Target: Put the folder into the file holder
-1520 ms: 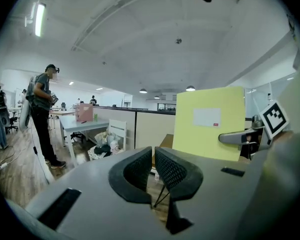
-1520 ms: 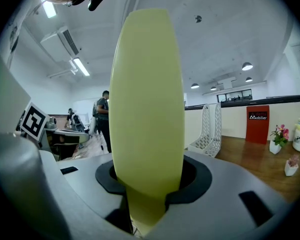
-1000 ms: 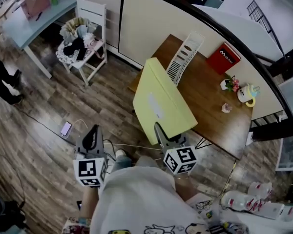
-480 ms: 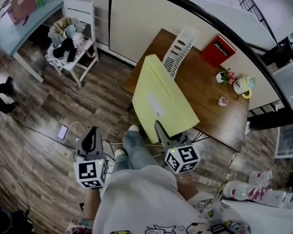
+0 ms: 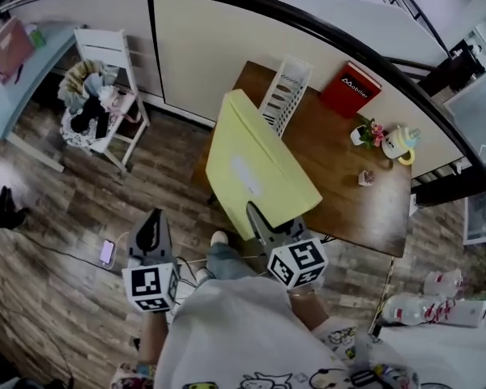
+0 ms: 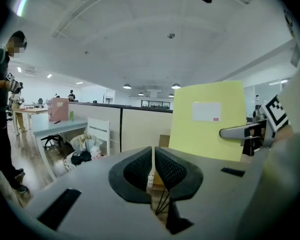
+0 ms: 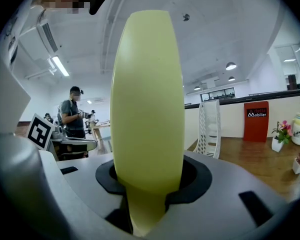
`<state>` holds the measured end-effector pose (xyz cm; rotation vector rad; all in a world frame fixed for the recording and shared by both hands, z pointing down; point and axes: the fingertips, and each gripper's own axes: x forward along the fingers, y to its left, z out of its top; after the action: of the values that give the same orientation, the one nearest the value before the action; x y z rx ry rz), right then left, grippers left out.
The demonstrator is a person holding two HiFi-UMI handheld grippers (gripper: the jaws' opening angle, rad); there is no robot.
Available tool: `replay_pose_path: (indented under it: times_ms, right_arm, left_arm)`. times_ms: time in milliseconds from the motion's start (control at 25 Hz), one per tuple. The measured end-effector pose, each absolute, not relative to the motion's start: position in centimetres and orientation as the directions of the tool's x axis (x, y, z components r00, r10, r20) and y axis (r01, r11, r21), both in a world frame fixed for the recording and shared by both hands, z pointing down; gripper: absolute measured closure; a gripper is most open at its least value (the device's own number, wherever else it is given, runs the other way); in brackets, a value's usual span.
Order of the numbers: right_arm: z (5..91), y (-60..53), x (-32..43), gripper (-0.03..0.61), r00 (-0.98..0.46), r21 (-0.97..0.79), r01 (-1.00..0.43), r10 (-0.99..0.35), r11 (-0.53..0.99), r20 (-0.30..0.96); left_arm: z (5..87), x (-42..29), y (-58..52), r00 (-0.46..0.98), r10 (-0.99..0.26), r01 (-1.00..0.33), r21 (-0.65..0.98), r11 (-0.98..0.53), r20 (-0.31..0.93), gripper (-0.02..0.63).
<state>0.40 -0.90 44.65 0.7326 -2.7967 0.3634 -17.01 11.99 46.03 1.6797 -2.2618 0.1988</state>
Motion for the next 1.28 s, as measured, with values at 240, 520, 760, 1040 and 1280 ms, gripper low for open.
replay_pose_path:
  times_ms: [240,520,760,1040,1280]
  right_arm:
    - [43.5,-5.4,-2.3,0.419,-0.866,-0.205,-0.483,-0.431,0.851,0.252]
    - [42.7,-9.3,-3.4,0.419,-0.882,-0.235,-0.461,-0.414,0.856,0.225]
    - [41.2,-11.9,-2.9,0.419,-0.862,-0.248,-0.505,-0.47,0.827,0.19]
    - [40.1,-13.1,-1.5,0.419,-0.796,-0.268,-0.604,-0.58,0.75,0.172]
    - [39.4,-12.7,-0.6,0.419,-0.726,-0.27,-0.684,-0.667,0.677,0.168]
  left_arm:
    - [44.7,-18.6,6.0,-0.238,-0.917,-0.96,0.067,0.273,0.32,0.595]
    - [44.1,-19.5,1.4,-0.241,-0.923,-0.961,0.058,0.27,0.299,0.595]
    - [43.7,-18.9,-2.4,-0.176,-0.939,-0.978,0.053,0.2,0.297,0.595]
    - [43.2,-18.1,-6.4,-0.029,-0.957,-0.997,0.056,0.047,0.288,0.595]
    - [42.7,-17.7,-8.2,0.085,-0.959,-0.996,0.058,-0.072,0.272,0.595]
